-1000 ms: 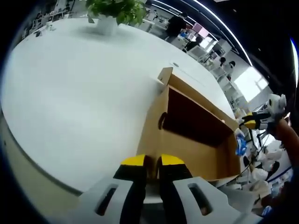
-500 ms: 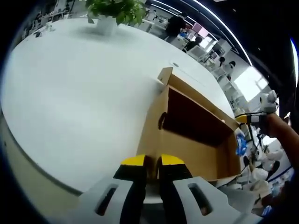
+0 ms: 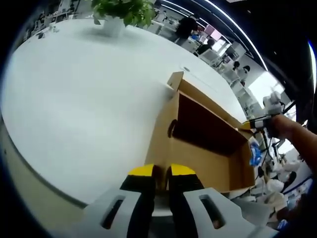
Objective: Operate the shoe box by opening the lid, removing the specified soft item, and placing it in the target area until the item is outside and the box remains undamaged.
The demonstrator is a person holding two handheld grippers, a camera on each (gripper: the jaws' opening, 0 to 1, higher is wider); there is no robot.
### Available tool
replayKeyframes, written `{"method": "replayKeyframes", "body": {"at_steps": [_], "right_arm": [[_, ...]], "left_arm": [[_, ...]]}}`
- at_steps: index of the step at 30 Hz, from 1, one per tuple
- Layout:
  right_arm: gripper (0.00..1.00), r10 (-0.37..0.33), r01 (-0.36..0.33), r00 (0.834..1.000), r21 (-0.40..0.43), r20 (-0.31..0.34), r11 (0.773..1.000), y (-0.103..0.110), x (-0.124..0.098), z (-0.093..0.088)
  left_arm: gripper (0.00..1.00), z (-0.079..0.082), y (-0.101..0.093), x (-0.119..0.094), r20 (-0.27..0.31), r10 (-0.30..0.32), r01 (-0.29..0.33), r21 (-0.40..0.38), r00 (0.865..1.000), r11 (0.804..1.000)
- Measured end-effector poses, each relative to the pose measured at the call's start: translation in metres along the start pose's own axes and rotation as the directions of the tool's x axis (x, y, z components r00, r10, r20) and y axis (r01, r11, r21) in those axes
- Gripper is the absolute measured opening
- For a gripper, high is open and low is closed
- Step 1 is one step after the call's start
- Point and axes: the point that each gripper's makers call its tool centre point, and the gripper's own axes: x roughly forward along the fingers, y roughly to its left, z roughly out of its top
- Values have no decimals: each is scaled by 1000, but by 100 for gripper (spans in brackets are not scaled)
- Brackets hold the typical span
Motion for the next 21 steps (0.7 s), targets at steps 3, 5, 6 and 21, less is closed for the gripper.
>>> {"method": "replayKeyframes", "body": {"at_steps": [3, 5, 6, 21], "right_arm": [[14, 14, -14, 1000, -8, -20, 1000, 2, 3, -1], [13, 18, -18, 1000, -8, -23, 1000, 3, 5, -1], [13, 19, -19, 999, -8, -31, 1000, 2, 5, -2], [4, 55, -55, 997, 13, -61, 998, 1, 12, 0]], "left_arm": [[6, 0, 0, 0, 0, 0, 0, 0, 1000, 1000], [6, 0, 0, 0, 1, 1, -1, -2, 1000, 1000], [6, 0, 0, 0, 1, 1, -1, -1, 1000, 1000], [6, 0, 0, 0, 3, 3, -3, 1, 1000, 1000]]}}
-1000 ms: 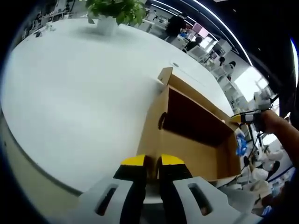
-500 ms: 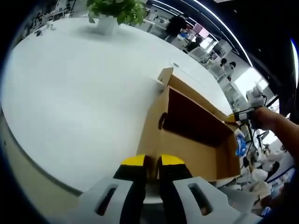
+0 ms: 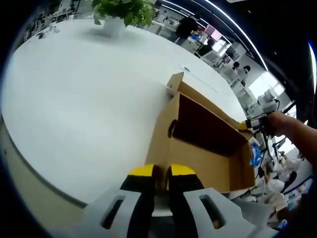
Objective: Operate the shoe box by opening the lid, removing the specified soft item, and placing it in the target area until the item is outside and the box remains undamaged.
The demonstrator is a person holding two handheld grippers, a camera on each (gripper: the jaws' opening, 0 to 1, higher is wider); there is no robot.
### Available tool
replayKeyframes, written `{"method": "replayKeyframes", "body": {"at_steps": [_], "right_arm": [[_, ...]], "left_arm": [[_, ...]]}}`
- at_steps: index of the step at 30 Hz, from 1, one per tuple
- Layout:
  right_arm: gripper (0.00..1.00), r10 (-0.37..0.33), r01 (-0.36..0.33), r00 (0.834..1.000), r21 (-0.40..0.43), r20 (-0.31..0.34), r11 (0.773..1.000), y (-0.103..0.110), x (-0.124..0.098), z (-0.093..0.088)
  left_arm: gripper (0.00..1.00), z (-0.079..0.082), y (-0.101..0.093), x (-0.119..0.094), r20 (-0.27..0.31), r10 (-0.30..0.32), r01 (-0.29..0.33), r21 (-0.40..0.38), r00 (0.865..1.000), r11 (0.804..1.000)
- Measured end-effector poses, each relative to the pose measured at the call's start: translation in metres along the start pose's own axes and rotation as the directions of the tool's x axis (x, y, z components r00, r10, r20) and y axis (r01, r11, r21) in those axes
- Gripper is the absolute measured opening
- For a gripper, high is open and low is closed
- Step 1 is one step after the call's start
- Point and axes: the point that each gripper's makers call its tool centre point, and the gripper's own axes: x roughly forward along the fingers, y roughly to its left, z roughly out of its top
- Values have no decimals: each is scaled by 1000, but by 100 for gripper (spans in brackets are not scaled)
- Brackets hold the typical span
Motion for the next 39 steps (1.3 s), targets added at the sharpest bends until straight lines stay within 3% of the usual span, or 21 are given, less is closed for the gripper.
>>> {"method": "replayKeyframes", "body": {"at_steps": [4, 9, 13, 16, 18, 26, 31, 39], "right_arm": [[2, 27, -26, 999, -36, 42, 999, 2, -6, 4], [2, 18, -1, 992, -137, 128, 991, 3, -12, 16], [1, 38, 11, 976, -225, 213, 974, 7, -22, 27], [1, 65, 28, 950, -291, 305, 956, 11, -33, 40], [1, 84, 47, 931, -346, 355, 937, 15, -41, 47], [1, 66, 199, 894, -525, 443, 828, 26, -63, 58], [0, 56, 245, 891, -580, 451, 777, 31, -69, 57], [0, 60, 269, 890, -628, 451, 730, 36, -79, 51]], "left_arm": [[6, 0, 0, 0, 2, 0, 0, 0, 1000, 1000], [6, -1, -1, 1, 1, -1, 1, -1, 1000, 1000], [6, -1, -1, 0, 2, -1, 1, -2, 1000, 1000], [6, 0, 1, 0, 5, 0, 0, -9, 1000, 1000], [6, 0, 1, 0, 6, 2, -2, -7, 1000, 1000], [6, 0, -1, 1, 12, 2, -2, -20, 1000, 1000], [7, -1, -3, 1, 16, 3, -3, -25, 1000, 1000], [7, -1, -4, 2, 25, 7, -6, -33, 1000, 999]]}}
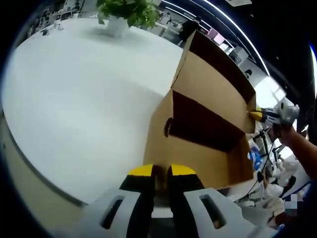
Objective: Operate the shoe box by opening the lid, removing the specified soft item, and placing it in the target area until the item is outside and the box remains undamaged.
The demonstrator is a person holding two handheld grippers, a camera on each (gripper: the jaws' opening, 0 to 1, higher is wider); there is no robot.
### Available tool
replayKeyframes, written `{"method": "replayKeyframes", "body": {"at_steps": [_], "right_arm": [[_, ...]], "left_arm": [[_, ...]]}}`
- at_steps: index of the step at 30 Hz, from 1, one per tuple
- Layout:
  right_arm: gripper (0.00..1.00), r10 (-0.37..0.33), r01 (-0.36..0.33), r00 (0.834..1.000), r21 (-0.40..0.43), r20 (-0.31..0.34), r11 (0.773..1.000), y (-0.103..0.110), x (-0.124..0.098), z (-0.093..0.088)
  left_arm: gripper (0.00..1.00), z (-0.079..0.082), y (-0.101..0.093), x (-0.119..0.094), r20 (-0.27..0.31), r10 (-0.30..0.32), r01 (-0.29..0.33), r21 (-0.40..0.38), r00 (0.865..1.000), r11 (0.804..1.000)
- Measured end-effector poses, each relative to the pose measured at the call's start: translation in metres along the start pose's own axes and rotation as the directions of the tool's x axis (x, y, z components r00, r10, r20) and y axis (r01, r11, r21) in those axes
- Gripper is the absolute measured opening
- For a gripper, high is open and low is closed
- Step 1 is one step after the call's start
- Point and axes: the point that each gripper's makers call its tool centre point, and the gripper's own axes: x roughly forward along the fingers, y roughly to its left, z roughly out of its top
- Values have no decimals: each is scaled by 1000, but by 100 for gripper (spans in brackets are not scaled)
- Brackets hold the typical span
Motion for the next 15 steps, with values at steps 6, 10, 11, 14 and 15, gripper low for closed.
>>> {"method": "replayKeyframes", "body": {"at_steps": [6, 10, 11, 14, 15], "right_arm": [[0, -10, 10, 1000, -48, 0, 999, 4, -7, 3], [0, -23, 23, 1000, -94, -4, 995, 7, -9, 5], [0, -26, 25, 1000, -106, -5, 994, 7, -9, 5], [0, -36, 37, 999, -106, 7, 994, 9, -14, 7], [0, -39, 40, 999, -108, 7, 993, 10, -15, 7]], "left_arm": [[7, 0, 1, 0, 6, 1, -1, -5, 1000, 1000], [7, 0, 1, 0, 15, 1, -1, -5, 1000, 1000], [7, 0, 1, 0, 17, 0, 1, -14, 1000, 1000], [7, 0, 0, 0, 22, -3, 3, -23, 1000, 1000], [7, 0, 0, 0, 23, -3, 3, -24, 1000, 1000]]}}
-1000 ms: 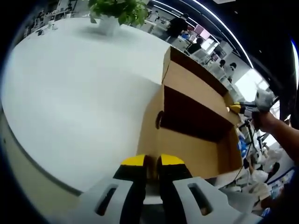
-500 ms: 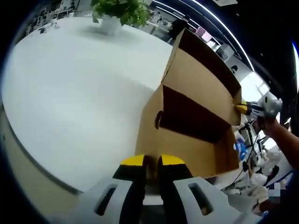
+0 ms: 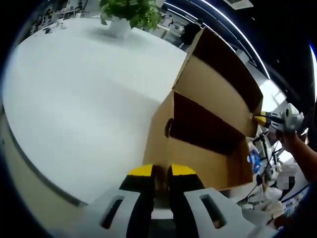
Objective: Operate the shoe box by opening the lid, removing the specified soft item, and placing it in the target area until the item is outside and the box remains undamaged.
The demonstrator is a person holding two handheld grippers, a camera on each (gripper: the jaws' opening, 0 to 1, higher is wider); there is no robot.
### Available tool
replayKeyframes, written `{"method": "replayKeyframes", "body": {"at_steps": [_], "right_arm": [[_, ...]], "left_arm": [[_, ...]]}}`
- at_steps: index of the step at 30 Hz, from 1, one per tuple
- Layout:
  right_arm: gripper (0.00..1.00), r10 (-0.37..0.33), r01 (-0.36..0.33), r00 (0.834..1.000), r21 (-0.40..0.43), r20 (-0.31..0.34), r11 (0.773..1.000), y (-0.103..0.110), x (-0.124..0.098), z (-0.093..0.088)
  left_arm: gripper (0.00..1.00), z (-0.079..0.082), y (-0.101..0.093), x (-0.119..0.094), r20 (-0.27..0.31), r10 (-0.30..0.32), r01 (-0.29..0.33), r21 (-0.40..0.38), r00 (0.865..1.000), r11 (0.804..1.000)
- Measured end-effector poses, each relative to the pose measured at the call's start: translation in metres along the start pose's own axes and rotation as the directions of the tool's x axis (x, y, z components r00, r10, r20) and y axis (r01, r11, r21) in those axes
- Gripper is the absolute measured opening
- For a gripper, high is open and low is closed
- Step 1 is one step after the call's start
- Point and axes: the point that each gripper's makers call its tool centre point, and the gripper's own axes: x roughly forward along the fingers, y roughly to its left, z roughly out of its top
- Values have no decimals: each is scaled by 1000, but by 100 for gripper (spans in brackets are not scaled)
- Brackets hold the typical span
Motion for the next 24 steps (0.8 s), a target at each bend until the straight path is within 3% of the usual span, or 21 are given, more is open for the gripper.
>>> {"method": "replayKeyframes", "body": {"at_steps": [24], "right_arm": [[0, -54, 52, 997, 43, 51, 998, 37, -39, 8]], "left_arm": [[8, 0, 0, 0, -1, 3, -3, -14, 1000, 1000]]}}
